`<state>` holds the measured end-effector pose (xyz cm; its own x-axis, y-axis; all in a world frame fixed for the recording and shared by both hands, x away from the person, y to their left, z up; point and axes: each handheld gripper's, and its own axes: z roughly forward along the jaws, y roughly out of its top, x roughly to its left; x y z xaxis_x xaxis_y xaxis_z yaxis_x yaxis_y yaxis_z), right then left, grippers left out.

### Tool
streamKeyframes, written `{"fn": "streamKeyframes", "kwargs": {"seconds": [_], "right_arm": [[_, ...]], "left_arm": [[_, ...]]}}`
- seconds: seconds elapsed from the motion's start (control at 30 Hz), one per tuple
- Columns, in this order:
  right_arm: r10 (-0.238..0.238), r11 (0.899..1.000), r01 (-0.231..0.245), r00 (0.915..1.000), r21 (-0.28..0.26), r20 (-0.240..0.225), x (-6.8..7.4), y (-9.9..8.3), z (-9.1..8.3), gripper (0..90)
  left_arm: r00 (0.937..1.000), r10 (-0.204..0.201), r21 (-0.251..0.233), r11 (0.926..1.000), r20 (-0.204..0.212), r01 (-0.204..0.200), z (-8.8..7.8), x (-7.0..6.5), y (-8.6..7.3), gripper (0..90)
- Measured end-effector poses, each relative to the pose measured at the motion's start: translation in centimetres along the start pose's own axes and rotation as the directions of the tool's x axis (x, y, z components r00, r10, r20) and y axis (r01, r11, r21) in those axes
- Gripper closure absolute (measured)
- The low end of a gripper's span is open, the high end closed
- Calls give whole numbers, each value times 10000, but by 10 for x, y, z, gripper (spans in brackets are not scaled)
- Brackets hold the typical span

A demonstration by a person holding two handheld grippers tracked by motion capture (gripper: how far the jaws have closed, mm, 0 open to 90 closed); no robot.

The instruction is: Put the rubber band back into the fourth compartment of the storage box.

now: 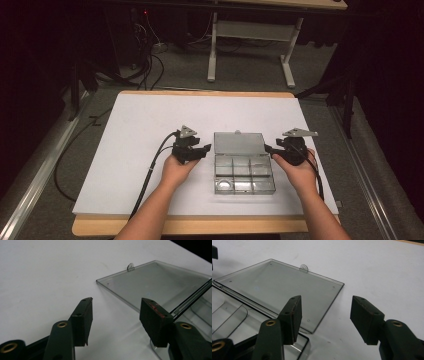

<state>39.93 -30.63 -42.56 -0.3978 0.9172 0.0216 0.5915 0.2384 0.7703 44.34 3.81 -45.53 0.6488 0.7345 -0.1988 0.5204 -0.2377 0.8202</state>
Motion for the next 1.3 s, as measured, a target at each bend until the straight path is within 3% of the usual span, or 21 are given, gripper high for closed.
{"fn": "streamKeyframes", "kwargs": {"seconds": [0.17, 0.33, 0.5, 0.77, 0.87, 1.0, 1.1, 1.2, 1.23, 1.3], "right_arm": [[81, 9995, -77, 9999, 291, -139, 4, 7, 13, 421], [211, 9980, -192, 9992, 597, -325, 6, 10, 21, 415], [348, 9963, -324, 9990, 801, -289, 5, 9, 25, 398], [809, 9923, -764, 9958, 972, -428, 1, 1, 37, 382], [1326, 9884, -1263, 9885, 849, -734, -5, -5, 39, 369], [1874, 9798, -1780, 9764, 913, -1074, -11, -8, 41, 350], [2123, 9749, -2008, 9687, 966, -1288, -14, -9, 44, 344], [2362, 9698, -2230, 9597, 987, -1524, -16, -10, 46, 345], [2459, 9678, -2326, 9554, 962, -1637, -16, -11, 47, 345], [2584, 9649, -2443, 9482, 959, -1845, -17, -12, 49, 345]], "left_arm": [[9999, 33, 117, 9999, 121, -34, 9, -6, 6, 426], [9991, -164, 458, 9988, 387, 146, 20, -10, 5, 398], [9964, -461, 363, 9984, 711, 436, 27, -15, 5, 385], [9840, -1258, 770, 9902, 1261, 1167, 37, -11, 0, 351], [9718, -1795, 777, 9825, 1529, 1692, 40, -7, -4, 339], [9607, -2112, 852, 9764, 1799, 1987, 42, -6, -5, 331], [9416, -2596, 1031, 9647, 2143, 2425, 46, -3, -6, 325], [9279, -2842, 1106, 9580, 2413, 2646, 49, -2, -8, 322], [9255, -2889, 1128, 9566, 2449, 2688, 49, -2, -8, 330], [9272, -2877, 1120, 9569, 2398, 2679, 49, -3, -7, 332]]}}
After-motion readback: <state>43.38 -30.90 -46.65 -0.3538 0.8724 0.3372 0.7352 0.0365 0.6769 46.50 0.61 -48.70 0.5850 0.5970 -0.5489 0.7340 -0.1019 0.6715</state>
